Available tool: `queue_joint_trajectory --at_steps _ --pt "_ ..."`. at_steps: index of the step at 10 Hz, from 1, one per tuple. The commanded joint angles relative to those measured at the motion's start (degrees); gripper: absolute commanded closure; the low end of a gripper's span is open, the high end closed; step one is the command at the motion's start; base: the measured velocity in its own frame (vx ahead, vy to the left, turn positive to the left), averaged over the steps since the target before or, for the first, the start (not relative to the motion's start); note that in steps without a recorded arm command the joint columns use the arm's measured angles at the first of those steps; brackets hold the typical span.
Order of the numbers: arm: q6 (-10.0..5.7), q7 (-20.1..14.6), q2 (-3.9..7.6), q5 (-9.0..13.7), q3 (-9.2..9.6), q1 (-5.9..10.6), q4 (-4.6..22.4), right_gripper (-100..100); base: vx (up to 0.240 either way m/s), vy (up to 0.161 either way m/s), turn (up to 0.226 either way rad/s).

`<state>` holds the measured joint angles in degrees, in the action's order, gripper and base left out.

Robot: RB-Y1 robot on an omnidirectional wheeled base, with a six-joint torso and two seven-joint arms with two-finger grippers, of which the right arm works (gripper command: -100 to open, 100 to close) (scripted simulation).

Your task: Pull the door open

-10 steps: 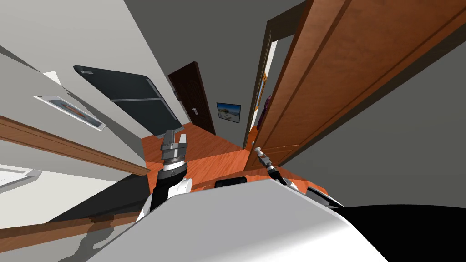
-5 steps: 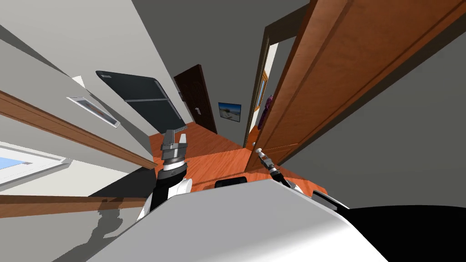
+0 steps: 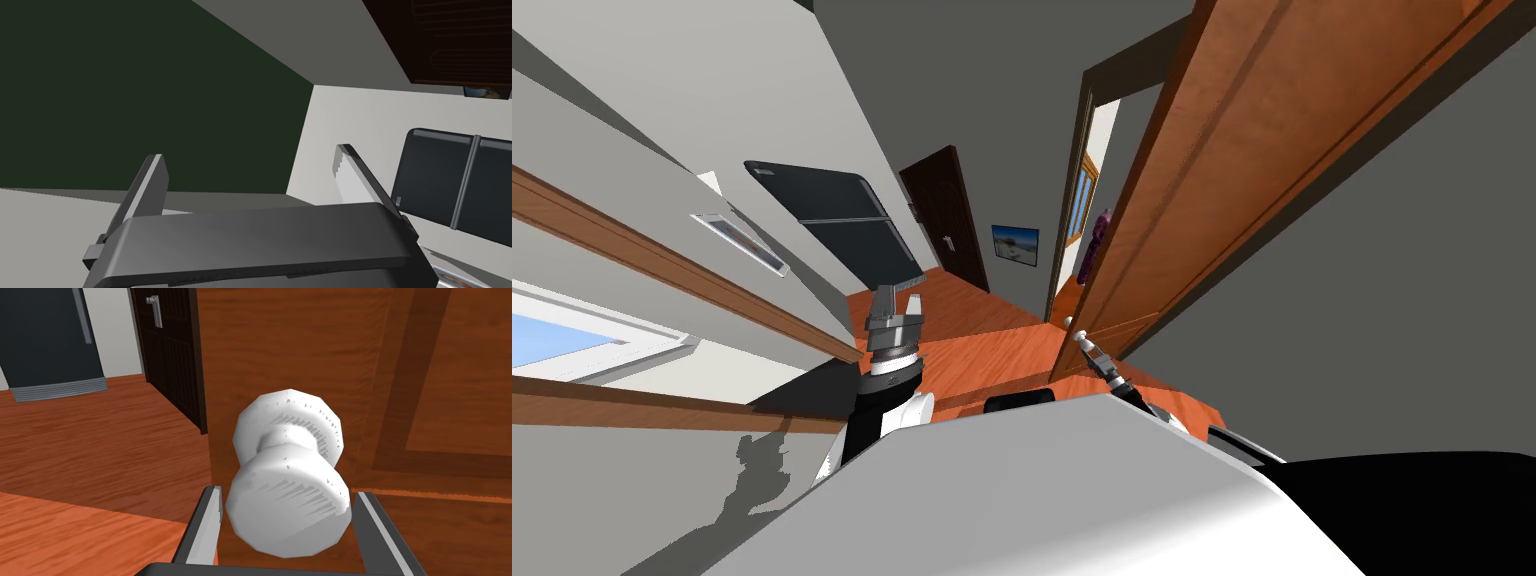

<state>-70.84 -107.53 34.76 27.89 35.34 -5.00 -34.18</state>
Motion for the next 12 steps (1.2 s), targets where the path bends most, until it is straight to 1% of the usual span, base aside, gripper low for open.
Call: queue_joint_trajectory --at_steps 1,2,3,4,5,7,9,10,12 --pt "-1.8 -0.1 0.83 -0.7 1.07 -1.65 -1.0 100 -0.108 -0.106 0.025" --pt "-3.03 -0.3 1.26 -1.1 1.8 -2.35 -1.2 100 -0.134 -0.127 0.041" --pt "-3.79 -0.5 1.53 -1.4 2.26 -2.79 -1.3 100 -0.108 -0.107 0.023" --pt "-3.36 -0.4 0.98 -1.3 2.01 -2.05 -0.5 100 -0.047 -0.04 0.008" --pt "-4.79 -0.6 1.15 -1.7 2.71 -2.56 0.0 100 -0.042 -0.048 0.211" --pt "-6.5 -0.8 1.54 -2.2 3.49 -3.2 0.4 100 -0.073 -0.083 0.262" --pt "-8.04 -1.0 1.88 -2.6 4.19 -3.77 0.8 100 -0.123 -0.113 0.155" --pt "-8.59 -1.1 2.01 -2.8 4.44 -3.98 0.9 100 -0.179 -0.135 0.096" --pt "-9.31 -1.2 2.17 -3.0 4.76 -4.24 1.1 100 -0.188 -0.099 -0.008"
